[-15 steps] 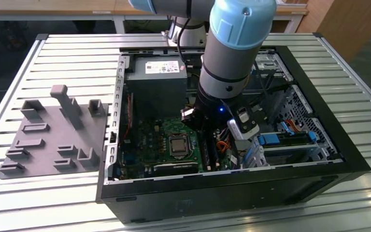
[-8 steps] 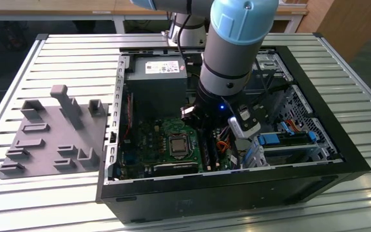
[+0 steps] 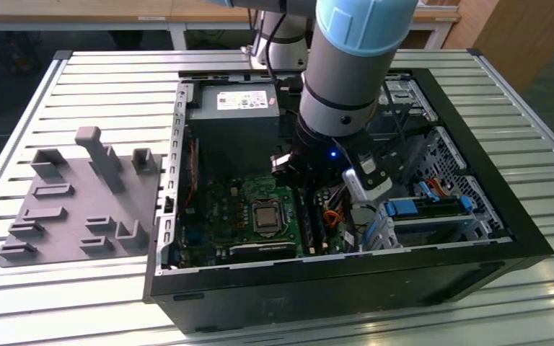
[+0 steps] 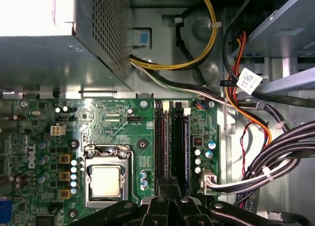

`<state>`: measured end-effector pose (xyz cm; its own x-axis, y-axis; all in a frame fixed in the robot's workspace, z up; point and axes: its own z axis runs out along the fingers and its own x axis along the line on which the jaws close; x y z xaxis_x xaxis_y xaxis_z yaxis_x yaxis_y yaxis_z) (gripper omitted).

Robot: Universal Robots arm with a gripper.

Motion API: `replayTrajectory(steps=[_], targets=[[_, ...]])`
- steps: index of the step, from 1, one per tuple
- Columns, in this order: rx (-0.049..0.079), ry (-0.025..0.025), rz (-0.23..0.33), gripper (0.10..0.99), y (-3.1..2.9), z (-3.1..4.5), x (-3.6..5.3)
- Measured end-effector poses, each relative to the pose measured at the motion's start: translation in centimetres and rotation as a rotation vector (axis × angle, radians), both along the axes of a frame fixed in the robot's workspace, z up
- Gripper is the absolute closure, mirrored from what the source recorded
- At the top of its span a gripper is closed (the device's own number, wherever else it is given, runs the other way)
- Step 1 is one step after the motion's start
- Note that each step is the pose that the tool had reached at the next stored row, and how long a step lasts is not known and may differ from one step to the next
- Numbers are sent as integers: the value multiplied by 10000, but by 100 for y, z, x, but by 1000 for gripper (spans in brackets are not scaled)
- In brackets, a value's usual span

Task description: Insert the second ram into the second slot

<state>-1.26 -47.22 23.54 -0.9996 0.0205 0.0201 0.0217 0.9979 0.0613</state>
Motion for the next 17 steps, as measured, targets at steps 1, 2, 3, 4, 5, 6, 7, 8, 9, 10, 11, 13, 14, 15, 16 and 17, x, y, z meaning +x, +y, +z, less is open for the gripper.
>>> replayTrajectory(steps=[1,2,3,4,5,6,7,8,9,10,11,13,14,15,16,17], targets=[[-1,0,1,984,0,-7,3],[-2,1,1,984,0,-18,7],[-1,0,0,984,0,-30,10],[0,0,-2,984,0,-42,12],[-1,0,-3,984,0,-53,12],[-2,0,-4,984,0,-64,12],[-1,0,-3,984,0,-71,15],[-4,1,-2,984,-1,-73,16],[-6,2,-3,984,-1,-74,17],[-5,1,-3,984,-1,-75,17],[-1,0,-3,984,0,-78,18],[-2,0,-2,984,0,-81,18],[-1,0,-2,984,0,-83,18],[-1,0,-3,984,0,-85,18],[-2,0,-2,984,0,-86,18],[-3,1,-2,984,0,-87,18]])
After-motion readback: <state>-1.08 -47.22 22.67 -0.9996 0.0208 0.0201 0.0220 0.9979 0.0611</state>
